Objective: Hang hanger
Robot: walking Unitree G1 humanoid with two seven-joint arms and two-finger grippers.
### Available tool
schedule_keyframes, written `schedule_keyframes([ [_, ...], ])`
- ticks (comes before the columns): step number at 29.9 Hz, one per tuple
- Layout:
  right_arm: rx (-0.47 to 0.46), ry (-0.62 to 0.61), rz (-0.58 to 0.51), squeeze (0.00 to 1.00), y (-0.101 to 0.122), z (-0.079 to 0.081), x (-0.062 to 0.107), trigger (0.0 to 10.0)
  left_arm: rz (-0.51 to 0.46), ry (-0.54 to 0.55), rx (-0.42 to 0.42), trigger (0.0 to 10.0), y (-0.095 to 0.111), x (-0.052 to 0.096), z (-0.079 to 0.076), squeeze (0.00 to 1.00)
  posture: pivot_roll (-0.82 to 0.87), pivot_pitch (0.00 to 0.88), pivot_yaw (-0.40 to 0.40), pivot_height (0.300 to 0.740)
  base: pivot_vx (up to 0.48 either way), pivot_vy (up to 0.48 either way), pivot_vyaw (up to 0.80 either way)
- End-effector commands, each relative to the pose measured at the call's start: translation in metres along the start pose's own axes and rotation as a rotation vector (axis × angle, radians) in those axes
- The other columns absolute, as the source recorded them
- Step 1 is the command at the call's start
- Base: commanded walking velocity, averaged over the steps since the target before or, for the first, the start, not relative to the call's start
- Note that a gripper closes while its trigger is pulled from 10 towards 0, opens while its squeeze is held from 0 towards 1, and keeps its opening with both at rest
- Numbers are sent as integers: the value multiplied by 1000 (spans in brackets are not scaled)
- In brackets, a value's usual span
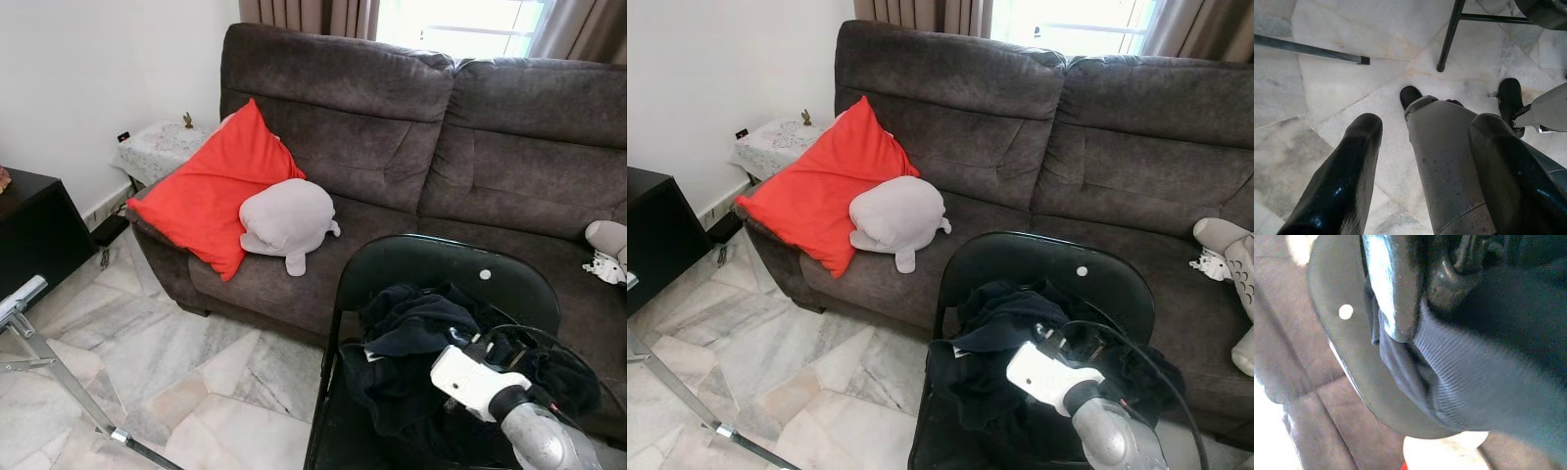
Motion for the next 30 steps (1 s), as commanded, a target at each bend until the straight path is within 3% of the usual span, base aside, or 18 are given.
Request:
schedule_keyframes([
  [1, -116, -68, 17, 0, 1, -12, -3, 0, 37, -4, -1, 10000, -10, 2, -1, 0, -98, 33, 23, 740, 0, 0, 0],
  [3, -216, -110, 3, 0, 7, -19, -6, 0, 37, -3, -2, 10000, -10, 2, -1, 0, -99, 32, 24, 740, 0, 0, 0],
  [7, -501, -220, -141, 0, 44, -41, -17, 0, 35, -1, -3, 10000, -9, 2, 0, 0, -99, 30, 29, 740, 0, 0, 0],
  [12, -708, -306, -292, 0, 94, -67, -29, 0, 35, 1, -6, 10000, -9, 2, 0, 0, -99, 28, 33, 740, 0, 0, 0],
  [13, -708, -306, -292, 0, 94, -67, -29, 0, 35, 1, -6, 10000, -9, 2, 0, 0, -99, 28, 33, 740, 0, 0, 0],
  [16, -801, -328, -437, 0, 137, -86, -30, 0, 34, 4, -6, 10000, -8, 2, 1, 0, -97, 32, 37, 740, 0, 0, 0],
  [18, -812, -321, -542, 0, 165, -97, -27, 0, 33, 6, -7, 10000, -8, 2, 1, 0, -100, 33, 39, 740, 0, 0, 0],
  [19, -812, -321, -542, 0, 165, -97, -27, 0, 33, 6, -7, 10000, -8, 2, 1, 0, -100, 33, 39, 740, 0, 0, 0],
  [20, -783, -244, -672, 0, 200, -99, -22, 0, 33, 7, -10, 10000, -8, 2, 1, 0, -103, 35, 40, 740, 0, 0, 0],
  [21, -755, -184, -766, 0, 221, -97, -15, 0, 34, 6, -10, 10000, -9, 2, 1, 0, -102, 35, 38, 740, 0, 0, 0],
  [22, -755, -184, -766, 0, 221, -97, -15, 0, 34, 6, -10, 10000, -9, 2, 1, 0, -102, 35, 38, 740, 0, 0, 0],
  [23, -705, -87, -915, 0, 254, -91, -1, 0, 34, 6, -9, 10000, -9, 2, 1, 0, -102, 35, 38, 740, 0, 0, 0],
  [25, -716, -4, -970, 0, 266, -81, 5, 0, 34, 6, -8, 10000, -9, 2, 1, 0, -102, 35, 38, 740, 0, 0, 0],
  [26, -726, 20, -967, 0, 267, -78, 4, 745, 34, 7, -8, 10000, -9, 2, 1, 0, -98, 34, 33, 740, 0, 0, 0],
  [27, -711, 27, -922, 0, 262, -71, -1, 5804, 35, 6, -8, 10000, -9, 2, 1, 0, -96, 34, 33, 740, 0, 0, 0],
  [28, -702, 25, -866, 0, 255, -65, -7, 10000, 35, 6, -7, 10000, -10, 2, 1, 0, -93, 35, 32, 740, 0, 0, 0],
  [29, -718, 21, -756, 0, 242, -58, -18, 10000, 35, 5, -6, 10000, -10, 2, 1, 0, -93, 35, 32, 740, 0, 0, 0],
  [30, -765, -23, -578, 0, 213, -47, -33, 10000, 35, 5, -5, 10000, -10, 2, 1, 0, -92, 36, 31, 740, 0, 0, 0],
])
Point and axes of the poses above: a point about 5 cm out from each wrist's last joint towards the gripper, its own x axis pointing back from the gripper into the wrist, its own y axis along the axis of the wrist's last joint, z = x × y, the point moved 1 cm from there along -x, pointing out of the wrist towards the gripper, and after that the axes turned 7 degrees about -x, right-handed, at the moved point
